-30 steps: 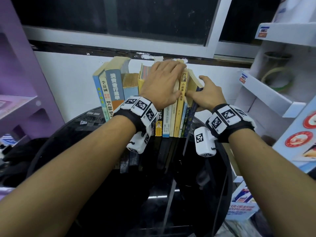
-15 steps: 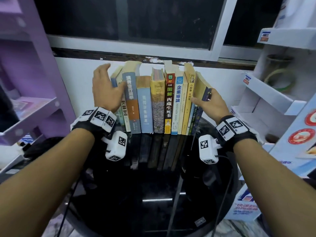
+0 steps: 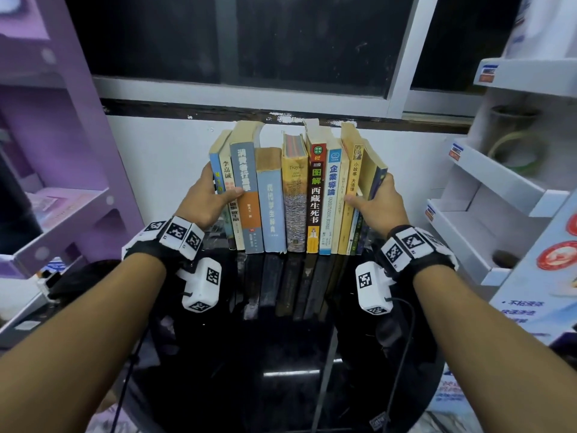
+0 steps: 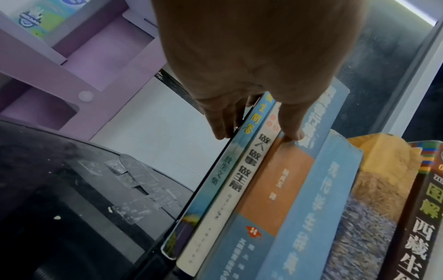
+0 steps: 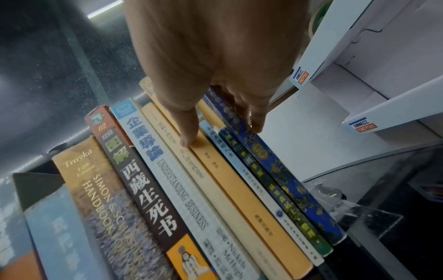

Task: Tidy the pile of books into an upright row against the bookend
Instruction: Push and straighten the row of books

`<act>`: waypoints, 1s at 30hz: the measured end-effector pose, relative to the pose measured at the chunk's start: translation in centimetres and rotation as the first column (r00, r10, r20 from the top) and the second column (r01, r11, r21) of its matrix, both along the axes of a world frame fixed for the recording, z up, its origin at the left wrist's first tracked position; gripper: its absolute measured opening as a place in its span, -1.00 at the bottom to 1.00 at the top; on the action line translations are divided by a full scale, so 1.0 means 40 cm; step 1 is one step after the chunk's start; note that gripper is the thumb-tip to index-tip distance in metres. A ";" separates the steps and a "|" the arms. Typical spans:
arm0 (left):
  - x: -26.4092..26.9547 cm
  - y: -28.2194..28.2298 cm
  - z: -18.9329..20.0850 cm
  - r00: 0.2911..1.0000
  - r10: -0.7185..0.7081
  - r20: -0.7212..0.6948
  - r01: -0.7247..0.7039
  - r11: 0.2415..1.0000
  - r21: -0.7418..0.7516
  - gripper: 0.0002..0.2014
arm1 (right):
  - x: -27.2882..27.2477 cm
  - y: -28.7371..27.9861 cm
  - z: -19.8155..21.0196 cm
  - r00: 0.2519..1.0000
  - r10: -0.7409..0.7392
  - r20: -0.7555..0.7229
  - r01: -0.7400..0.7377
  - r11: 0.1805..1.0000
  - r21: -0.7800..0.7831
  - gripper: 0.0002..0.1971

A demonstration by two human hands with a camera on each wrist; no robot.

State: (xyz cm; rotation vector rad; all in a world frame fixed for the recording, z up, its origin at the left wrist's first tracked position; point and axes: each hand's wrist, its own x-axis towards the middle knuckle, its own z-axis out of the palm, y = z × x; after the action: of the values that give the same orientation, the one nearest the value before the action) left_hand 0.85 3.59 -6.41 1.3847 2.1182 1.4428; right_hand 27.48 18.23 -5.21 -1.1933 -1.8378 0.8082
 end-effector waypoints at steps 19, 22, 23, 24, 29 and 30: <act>0.014 0.053 0.014 0.975 0.009 -0.221 -0.015 1.000 -0.026 -0.46 | 0.041 0.042 0.014 0.991 0.051 0.128 -0.058 0.997 0.055 -0.49; 0.015 0.070 0.020 0.964 -0.008 -0.266 -0.004 0.999 -0.045 -0.48 | 0.055 0.052 0.018 0.990 0.056 0.132 -0.063 0.996 0.055 -0.50; 0.014 0.074 0.020 0.961 -0.006 -0.275 -0.010 0.998 -0.057 -0.45 | 0.059 0.054 0.019 0.990 0.054 0.130 -0.062 0.996 0.058 -0.51; 0.014 0.080 0.018 0.959 -0.003 -0.282 -0.016 0.998 -0.067 -0.39 | 0.063 0.058 0.018 0.991 0.050 0.128 -0.058 0.997 0.060 -0.51; 0.019 0.083 0.003 0.952 0.044 -0.301 -0.052 0.999 -0.017 -0.40 | 0.060 0.057 0.010 0.992 0.046 0.116 -0.054 0.996 0.071 -0.56; 0.016 0.077 -0.001 0.952 0.045 -0.303 -0.045 0.999 0.005 -0.43 | 0.055 0.055 0.009 0.991 0.049 0.125 -0.059 0.995 0.076 -0.56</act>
State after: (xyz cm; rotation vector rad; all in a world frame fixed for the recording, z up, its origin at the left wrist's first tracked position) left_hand 1.47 6.65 -6.46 1.6595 2.3454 1.3127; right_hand 29.68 20.43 -4.85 -1.1693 -1.9914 0.6974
